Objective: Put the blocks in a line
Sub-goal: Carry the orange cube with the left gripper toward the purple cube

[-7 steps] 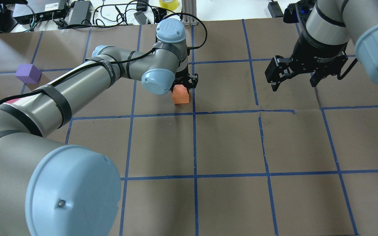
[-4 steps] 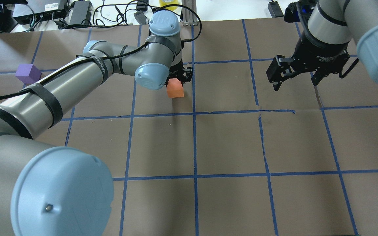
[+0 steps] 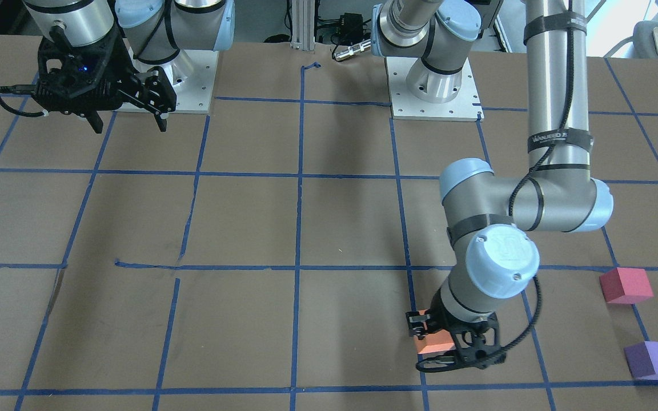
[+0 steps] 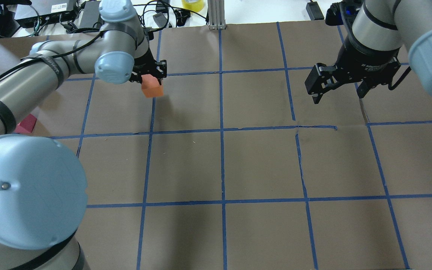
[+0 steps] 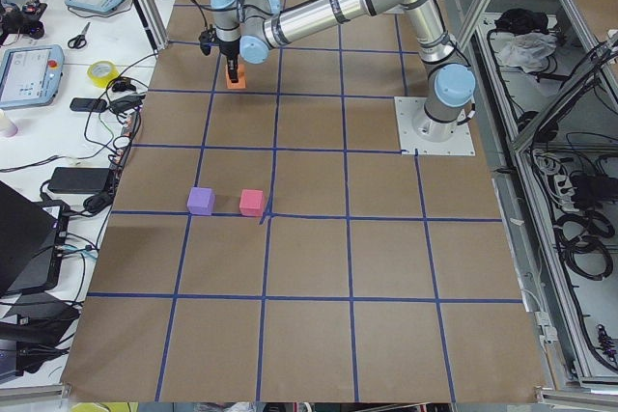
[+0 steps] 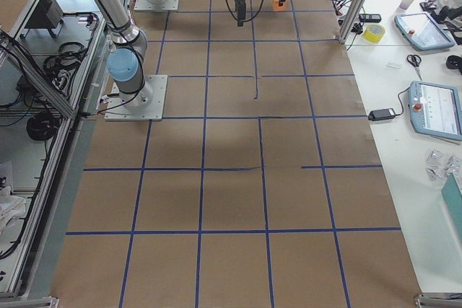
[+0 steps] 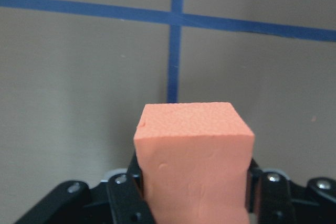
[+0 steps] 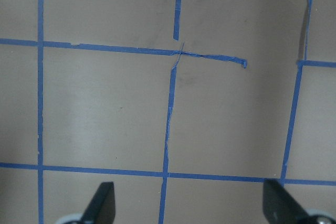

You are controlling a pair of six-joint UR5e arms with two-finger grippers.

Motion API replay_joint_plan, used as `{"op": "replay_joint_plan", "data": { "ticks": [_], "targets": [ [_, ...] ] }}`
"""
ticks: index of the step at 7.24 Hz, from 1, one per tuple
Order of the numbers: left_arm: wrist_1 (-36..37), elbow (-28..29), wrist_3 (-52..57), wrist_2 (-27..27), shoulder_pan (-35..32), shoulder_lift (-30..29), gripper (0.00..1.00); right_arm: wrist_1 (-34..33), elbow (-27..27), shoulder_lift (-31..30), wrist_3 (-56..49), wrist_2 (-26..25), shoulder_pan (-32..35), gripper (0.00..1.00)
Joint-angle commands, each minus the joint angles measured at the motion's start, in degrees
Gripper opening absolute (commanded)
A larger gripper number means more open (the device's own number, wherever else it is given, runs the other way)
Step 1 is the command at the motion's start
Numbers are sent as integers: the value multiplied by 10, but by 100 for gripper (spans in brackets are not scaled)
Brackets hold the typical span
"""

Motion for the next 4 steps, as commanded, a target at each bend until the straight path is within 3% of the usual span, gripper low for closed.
{"op": "replay_joint_plan", "data": {
  "ticks": [1, 4],
  "targets": [
    [-2, 1, 182, -1, 130, -1, 8, -1, 0, -1, -1, -1, 0, 100],
    [2, 39, 368, -2, 267, -5, 8, 0, 0, -1, -1, 0, 0, 100]
  ]
}}
